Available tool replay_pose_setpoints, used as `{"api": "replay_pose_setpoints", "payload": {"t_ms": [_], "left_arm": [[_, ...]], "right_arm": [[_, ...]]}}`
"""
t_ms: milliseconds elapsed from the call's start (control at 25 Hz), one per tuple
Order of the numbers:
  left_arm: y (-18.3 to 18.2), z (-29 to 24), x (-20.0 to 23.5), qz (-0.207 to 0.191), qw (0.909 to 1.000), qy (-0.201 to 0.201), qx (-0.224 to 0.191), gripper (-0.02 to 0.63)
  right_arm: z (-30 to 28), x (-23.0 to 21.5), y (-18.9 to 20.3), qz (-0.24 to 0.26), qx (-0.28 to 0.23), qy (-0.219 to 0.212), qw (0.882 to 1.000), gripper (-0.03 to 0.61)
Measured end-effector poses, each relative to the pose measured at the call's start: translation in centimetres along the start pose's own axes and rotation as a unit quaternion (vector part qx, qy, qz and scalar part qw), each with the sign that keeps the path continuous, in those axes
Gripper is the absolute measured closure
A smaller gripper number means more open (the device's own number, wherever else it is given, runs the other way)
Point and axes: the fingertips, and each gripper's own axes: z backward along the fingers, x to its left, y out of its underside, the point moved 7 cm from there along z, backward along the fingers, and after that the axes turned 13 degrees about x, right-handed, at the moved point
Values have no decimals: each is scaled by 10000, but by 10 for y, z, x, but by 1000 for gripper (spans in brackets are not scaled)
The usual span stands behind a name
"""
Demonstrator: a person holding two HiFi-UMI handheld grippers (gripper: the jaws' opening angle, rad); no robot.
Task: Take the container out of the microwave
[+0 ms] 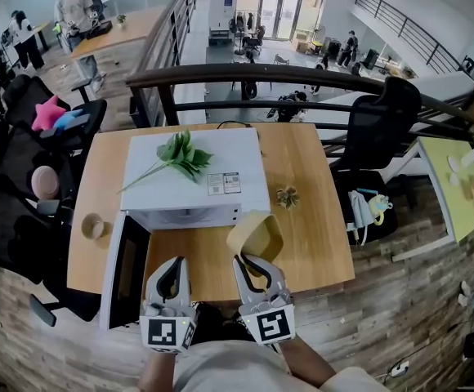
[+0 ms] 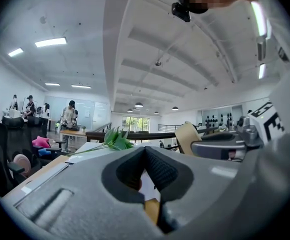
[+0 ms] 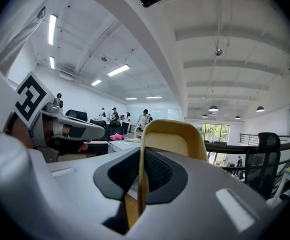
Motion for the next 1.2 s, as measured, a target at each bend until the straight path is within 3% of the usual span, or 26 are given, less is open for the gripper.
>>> {"api": "replay_pose_setpoints", "payload": {"t_ms": [800, 1200], "left_arm": [[-7, 0, -2, -6, 9999, 96, -111, 611], [-7, -2, -8, 4, 9998, 181, -116, 611]], "right_arm": [[-2, -3, -7, -132, -216, 54, 9997, 546], [-5, 1, -6, 92, -19, -69, 9999, 548]]}}
